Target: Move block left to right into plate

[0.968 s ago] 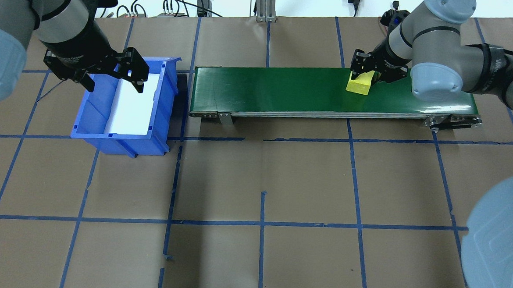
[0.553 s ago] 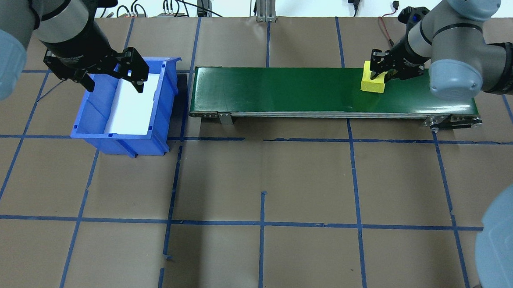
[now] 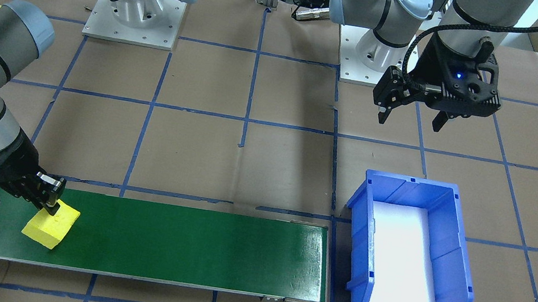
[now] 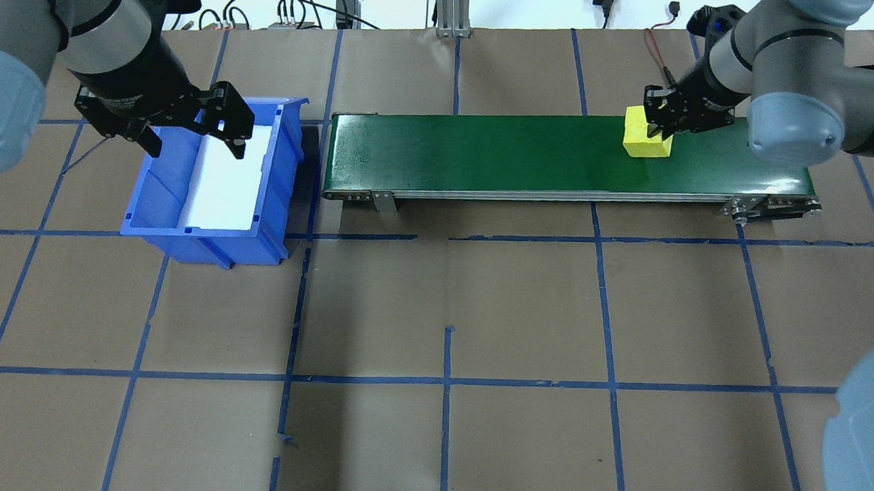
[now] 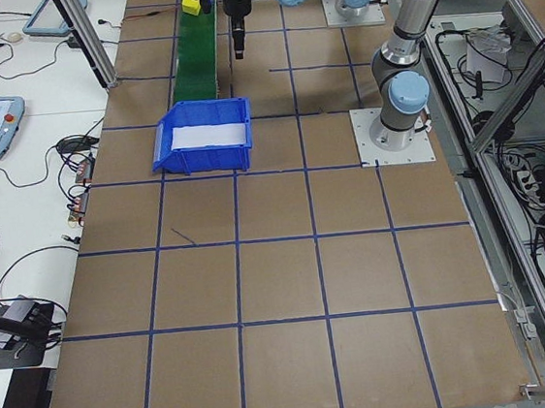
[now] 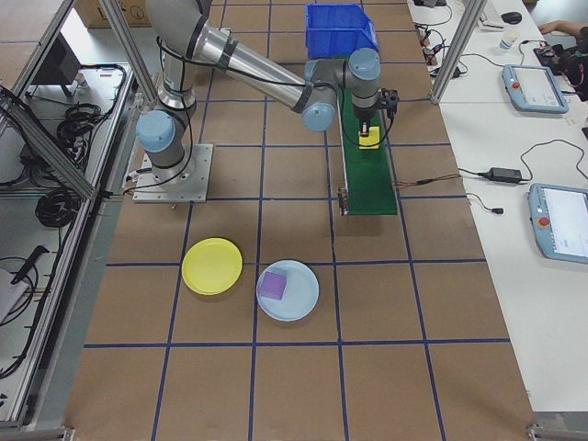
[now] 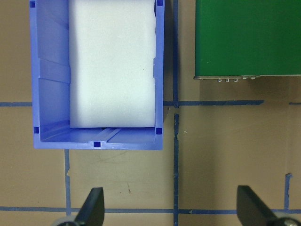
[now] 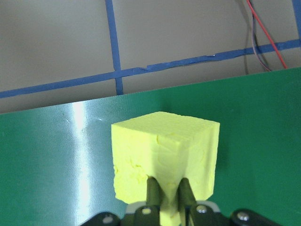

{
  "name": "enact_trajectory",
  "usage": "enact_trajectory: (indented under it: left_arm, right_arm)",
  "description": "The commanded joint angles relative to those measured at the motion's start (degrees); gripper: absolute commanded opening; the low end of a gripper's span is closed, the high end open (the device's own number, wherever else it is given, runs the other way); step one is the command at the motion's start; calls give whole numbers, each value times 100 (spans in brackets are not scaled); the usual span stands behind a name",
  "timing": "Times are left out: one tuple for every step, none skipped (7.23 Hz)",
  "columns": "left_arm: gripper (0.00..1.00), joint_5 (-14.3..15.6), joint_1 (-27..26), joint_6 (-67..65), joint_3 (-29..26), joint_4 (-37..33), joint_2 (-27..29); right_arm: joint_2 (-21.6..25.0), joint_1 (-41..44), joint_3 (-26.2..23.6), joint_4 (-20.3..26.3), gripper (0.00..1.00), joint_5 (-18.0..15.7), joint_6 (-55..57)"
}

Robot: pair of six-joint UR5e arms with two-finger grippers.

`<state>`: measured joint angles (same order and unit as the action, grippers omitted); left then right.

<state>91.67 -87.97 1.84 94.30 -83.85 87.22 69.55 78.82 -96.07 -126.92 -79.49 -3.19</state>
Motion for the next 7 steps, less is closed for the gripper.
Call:
enact_trajectory:
  left_arm:
    - [100,0,-1,0,1,0,5]
    - [100,0,8,0,1,0,6]
    - [100,0,-1,0,1,0,-3]
    - [100,0,-1,0,1,0,5]
    - [100,0,-1,0,1,0,-3]
    - [100,0,-1,0,1,0,-3]
    - [100,0,-1,0,1,0,-3]
  right_arm:
    - [223,-103,-34,288,0,-67,-277]
    - [460,-312,-35,622,0,-284,-983]
    - [584,-767,-35,964,0,-287,-1338]
    - [777,-1189,-44,1351,0,-252,-1881]
    - [1083,-1620,-44,1972,0,-260,-2470]
    - [1408,-2277,-131,2814,0,-260,-2885]
    - [1490,-2988,-279,3075,0,-312,-3785]
